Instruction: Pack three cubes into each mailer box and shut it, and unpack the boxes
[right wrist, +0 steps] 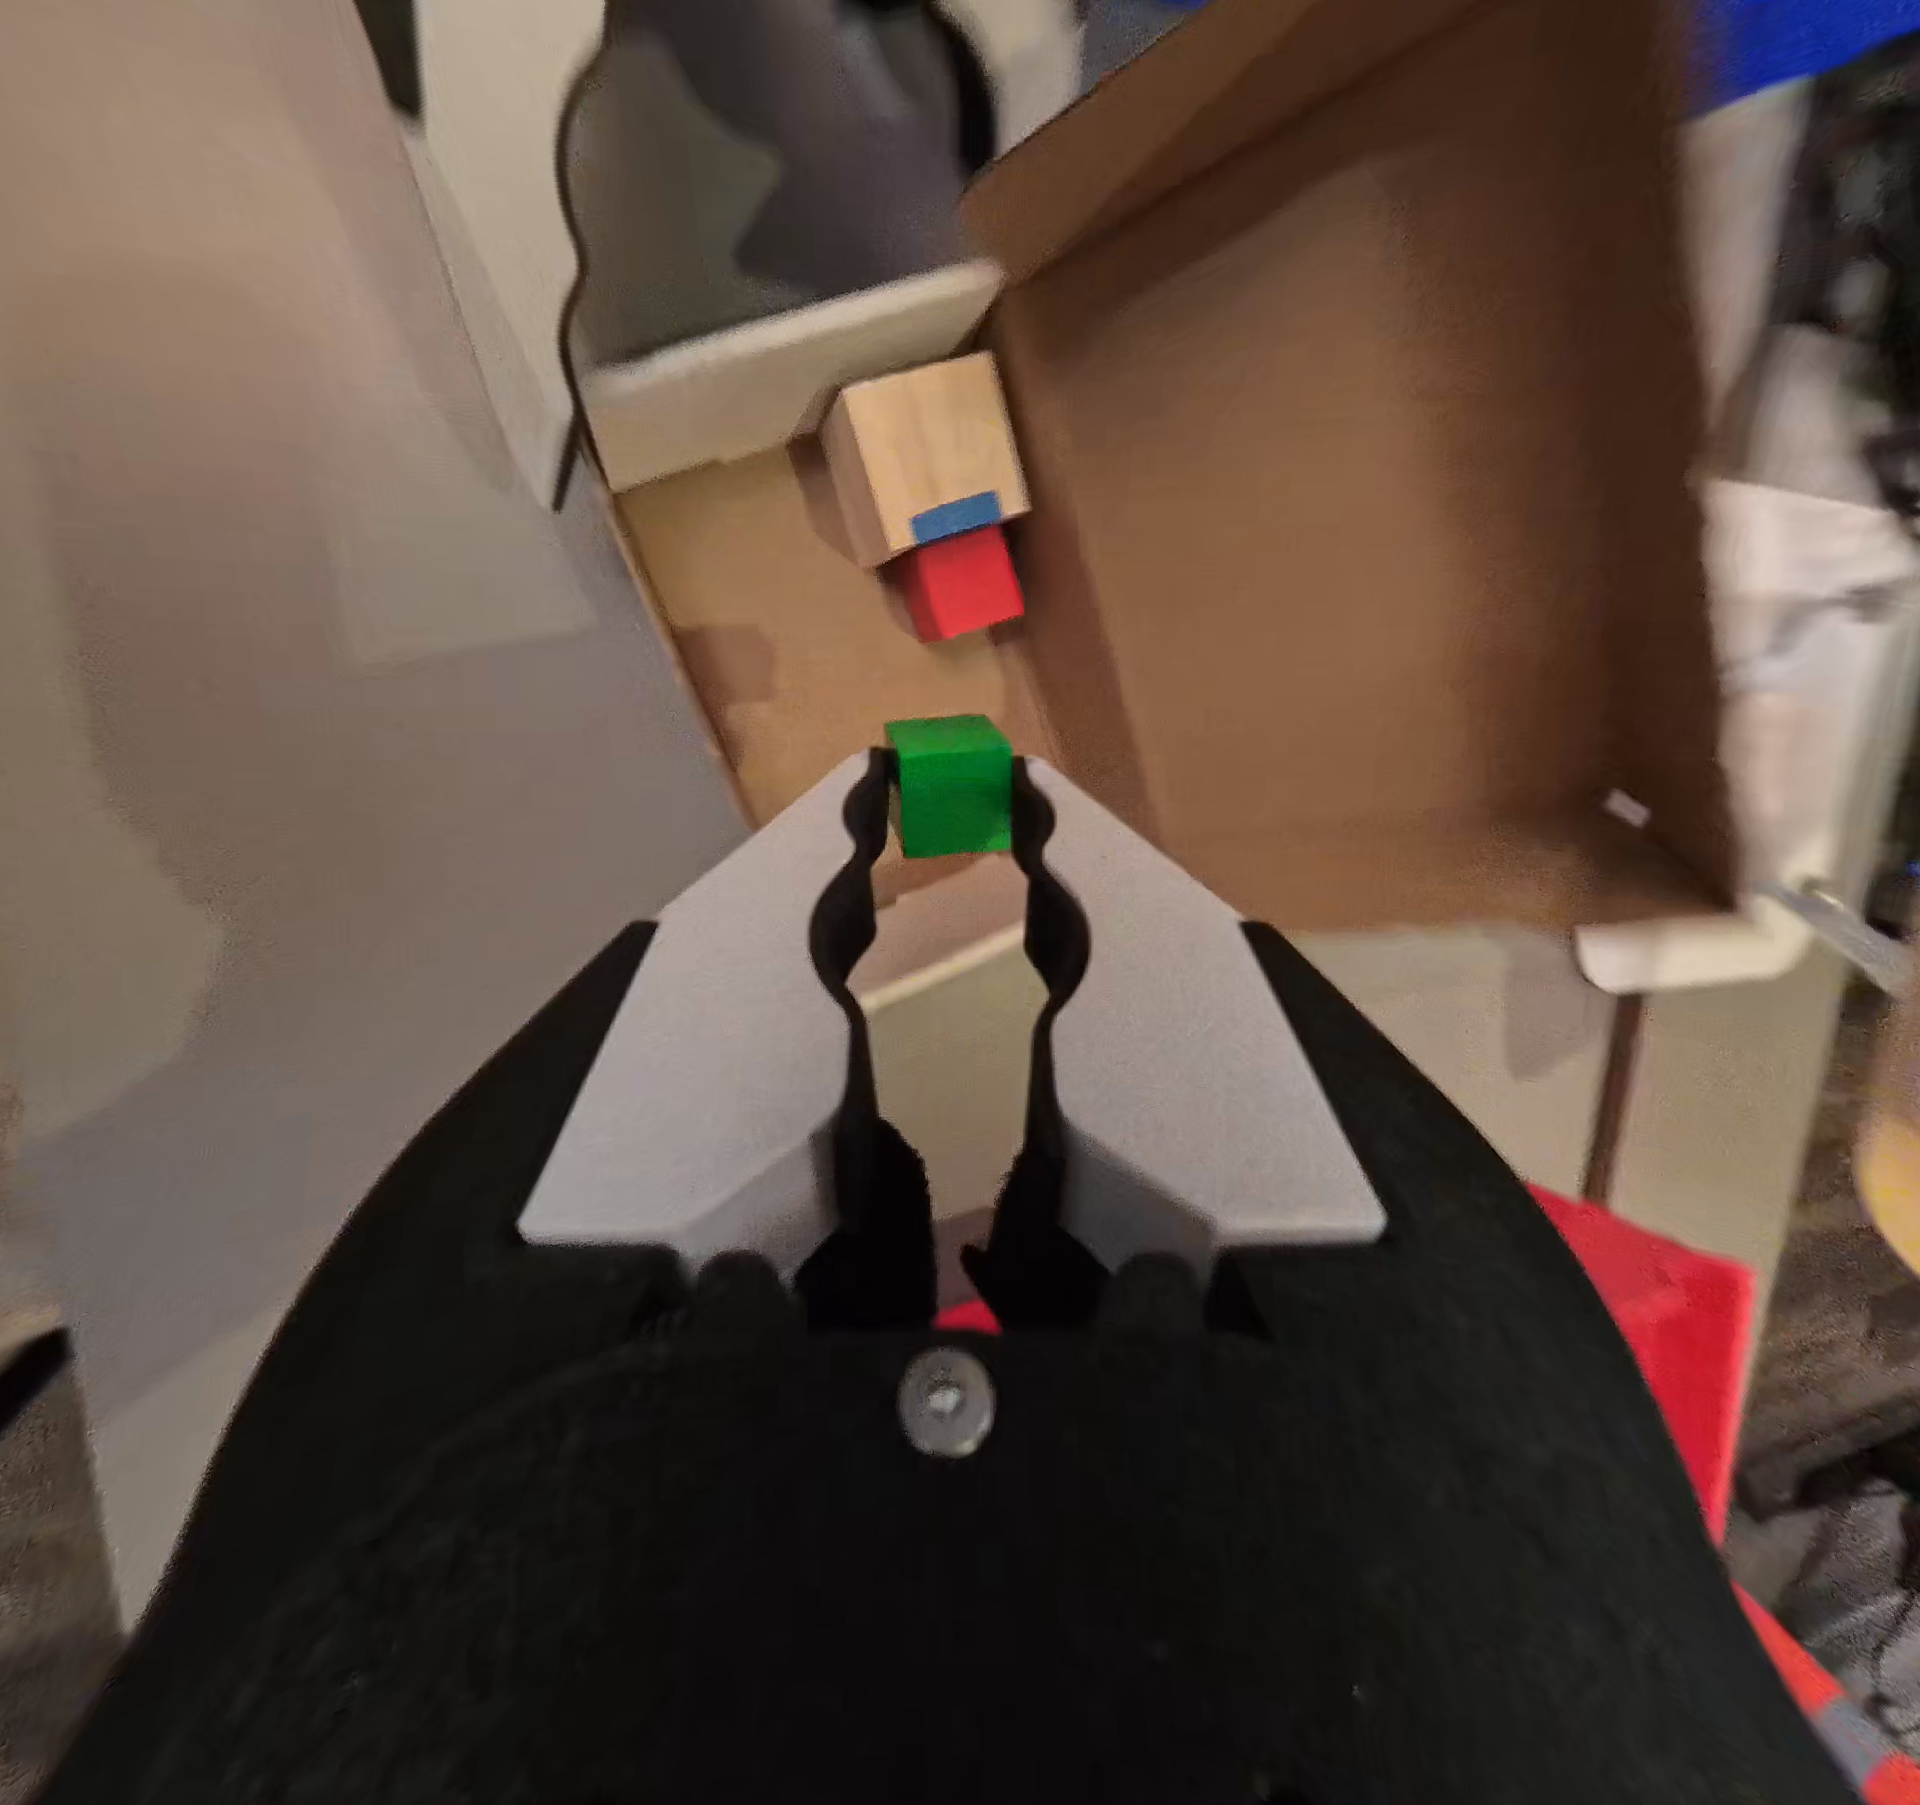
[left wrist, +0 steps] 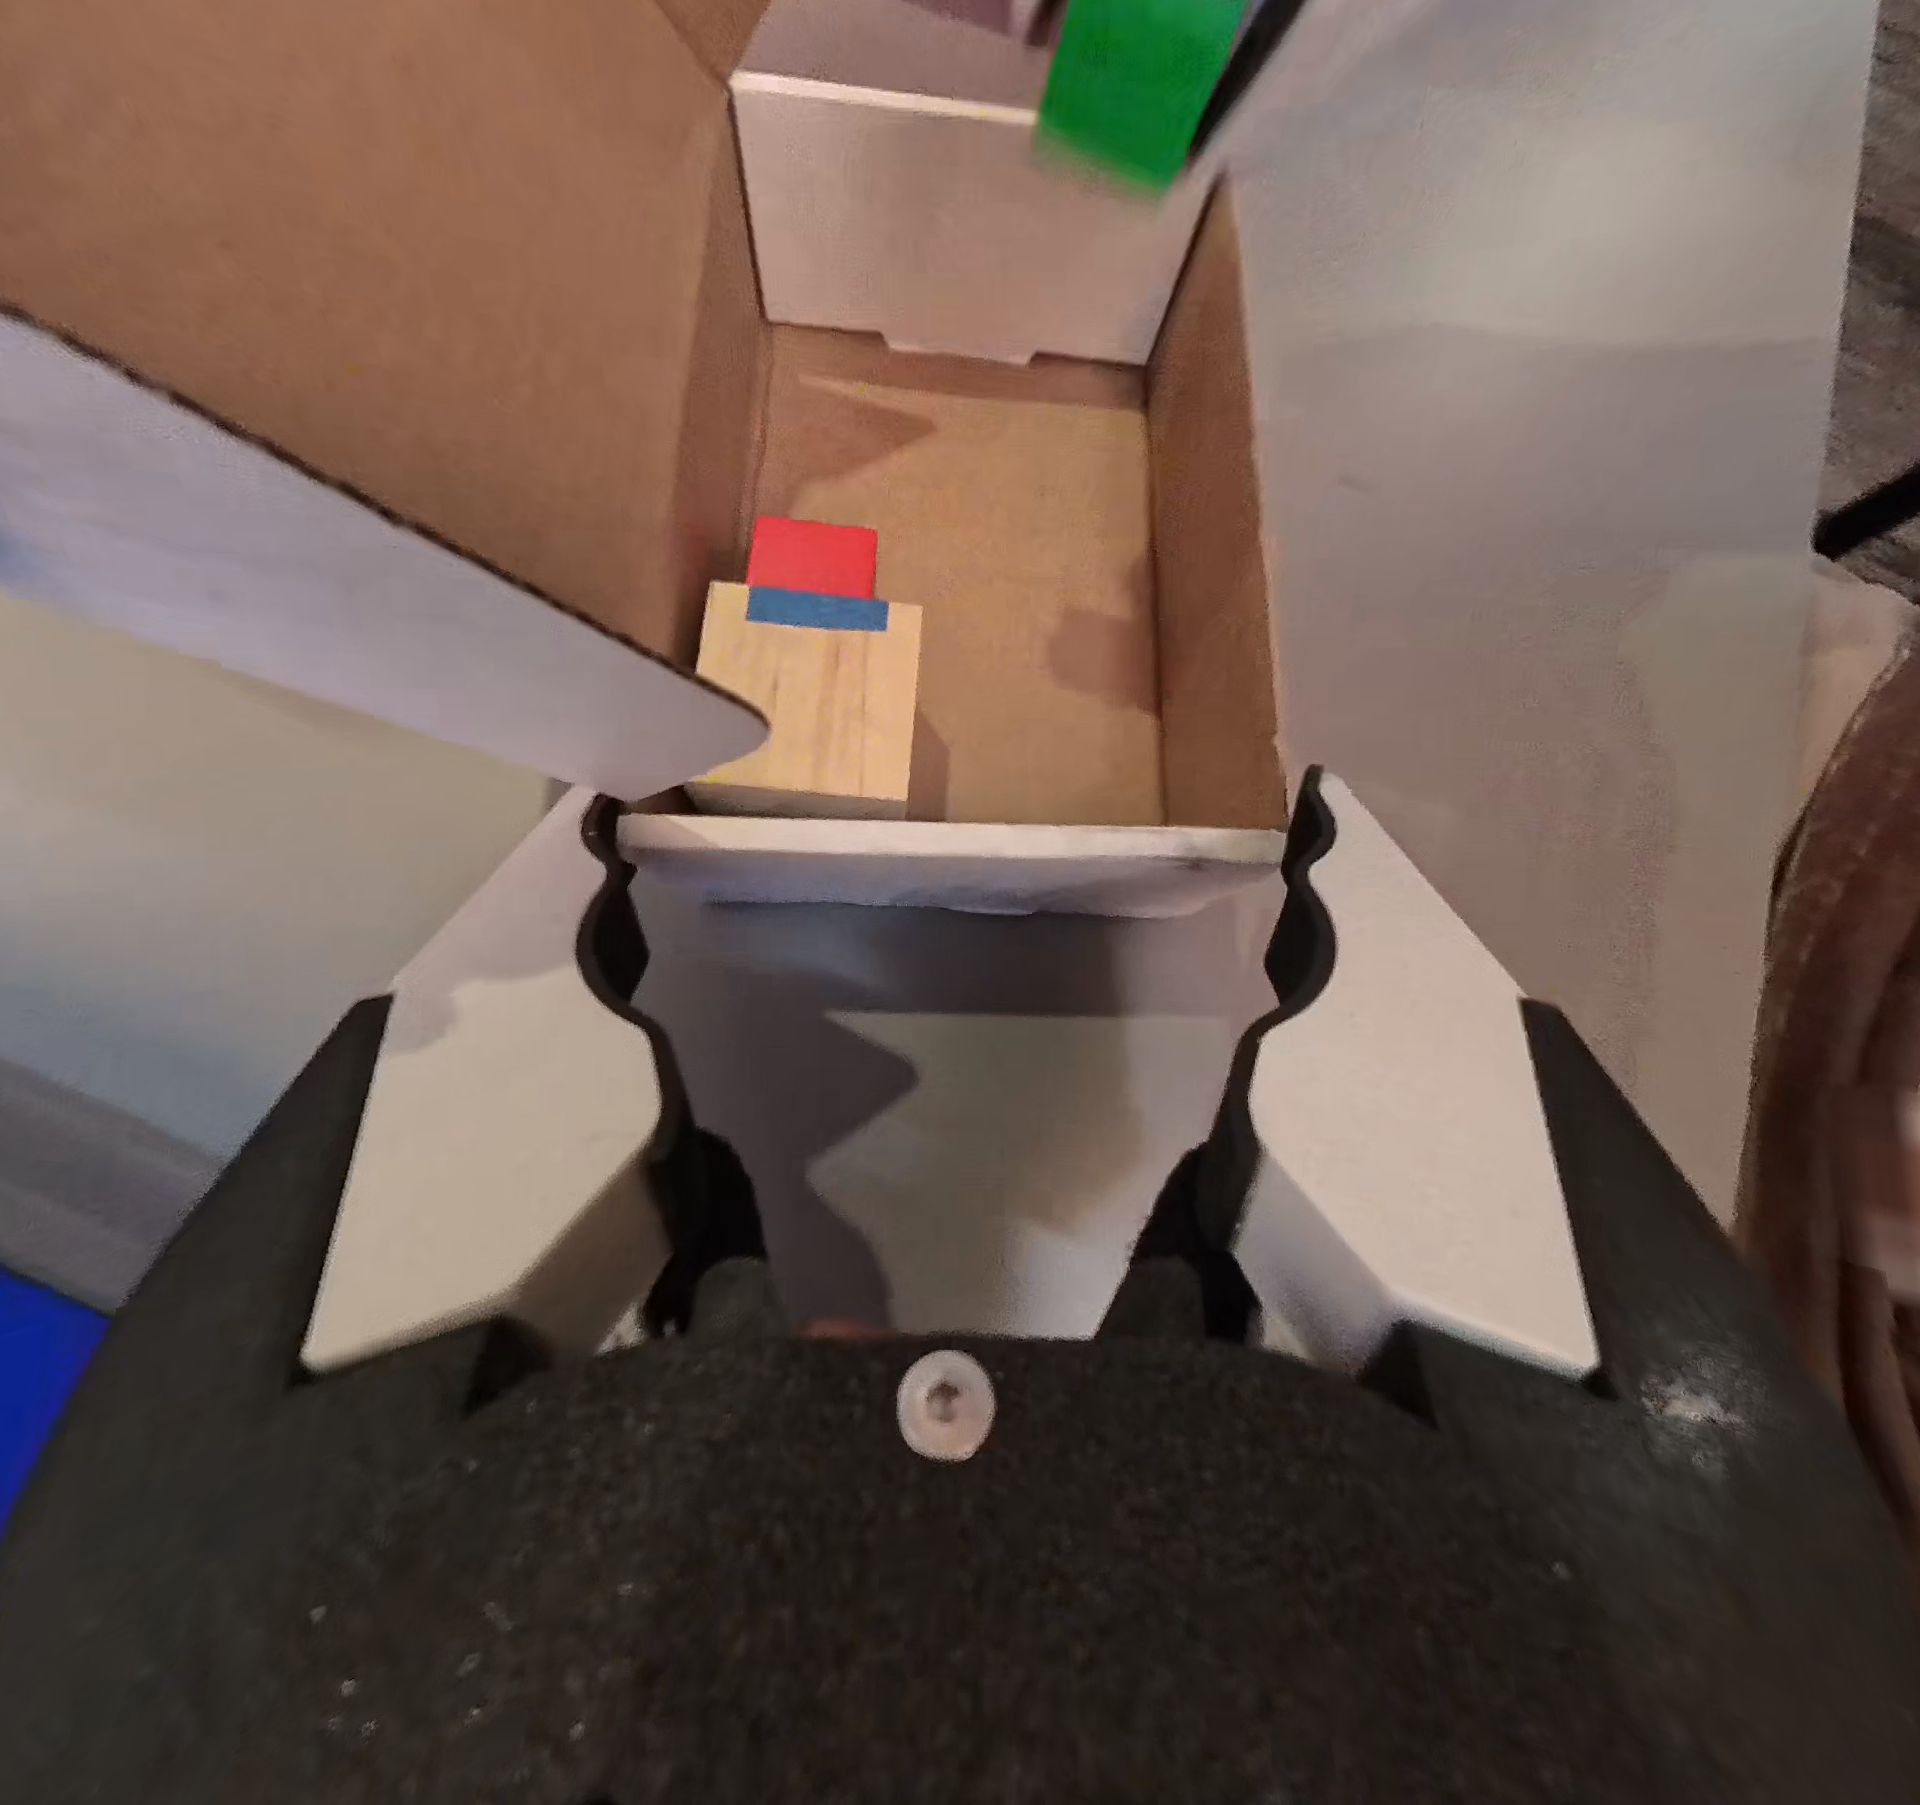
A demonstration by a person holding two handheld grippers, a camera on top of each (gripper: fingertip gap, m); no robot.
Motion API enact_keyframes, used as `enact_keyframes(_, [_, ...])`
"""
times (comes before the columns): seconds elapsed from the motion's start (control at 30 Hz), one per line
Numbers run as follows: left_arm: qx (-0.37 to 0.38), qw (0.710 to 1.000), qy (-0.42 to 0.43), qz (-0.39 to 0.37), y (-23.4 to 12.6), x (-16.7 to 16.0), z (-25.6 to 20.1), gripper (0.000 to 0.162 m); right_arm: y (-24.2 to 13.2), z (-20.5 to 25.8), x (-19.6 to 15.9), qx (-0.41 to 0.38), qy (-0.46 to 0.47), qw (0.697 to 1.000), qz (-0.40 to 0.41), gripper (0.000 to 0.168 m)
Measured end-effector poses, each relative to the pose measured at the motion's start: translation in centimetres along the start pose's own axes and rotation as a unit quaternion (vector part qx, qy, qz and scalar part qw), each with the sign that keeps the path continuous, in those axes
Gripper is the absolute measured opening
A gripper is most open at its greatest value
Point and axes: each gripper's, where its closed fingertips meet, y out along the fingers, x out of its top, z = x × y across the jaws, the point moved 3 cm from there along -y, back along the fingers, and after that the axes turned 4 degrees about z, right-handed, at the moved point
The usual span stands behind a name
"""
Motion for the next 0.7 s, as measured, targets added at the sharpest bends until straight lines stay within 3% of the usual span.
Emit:
enact_keyframes(0.13, [0.04,0.999,-0.011,-0.004,0.4,0.5,-0.1,0.122,-8.8,-4.4,-3.6,-0.103,0.089,0.99,-0.027,0.022])
enact_keyframes(0.27, [0.053,0.998,-0.024,-0.003,0.8,0.8,-0.3,0.122,-12.9,-8.2,-14.2,-0.162,0.242,0.956,0.041,0.023])
enact_keyframes(0.37, [0.057,0.998,-0.037,0.003,0.8,0.7,-0.5,0.122,-10.8,-8.2,-21.9,-0.113,0.359,0.92,0.108,0.023])
enact_keyframes(0.5, [0.072,0.996,-0.055,0.019,0.8,0.7,-0.9,0.122,-5.1,-6.5,-28.3,-0.034,0.425,0.881,0.205,0.022])
enact_keyframes(0.7, [0.065,0.996,-0.065,0.02,0.6,0.3,-1.7,0.122,-1.5,-4.6,-33.3,0.004,0.466,0.824,0.322,0.022])
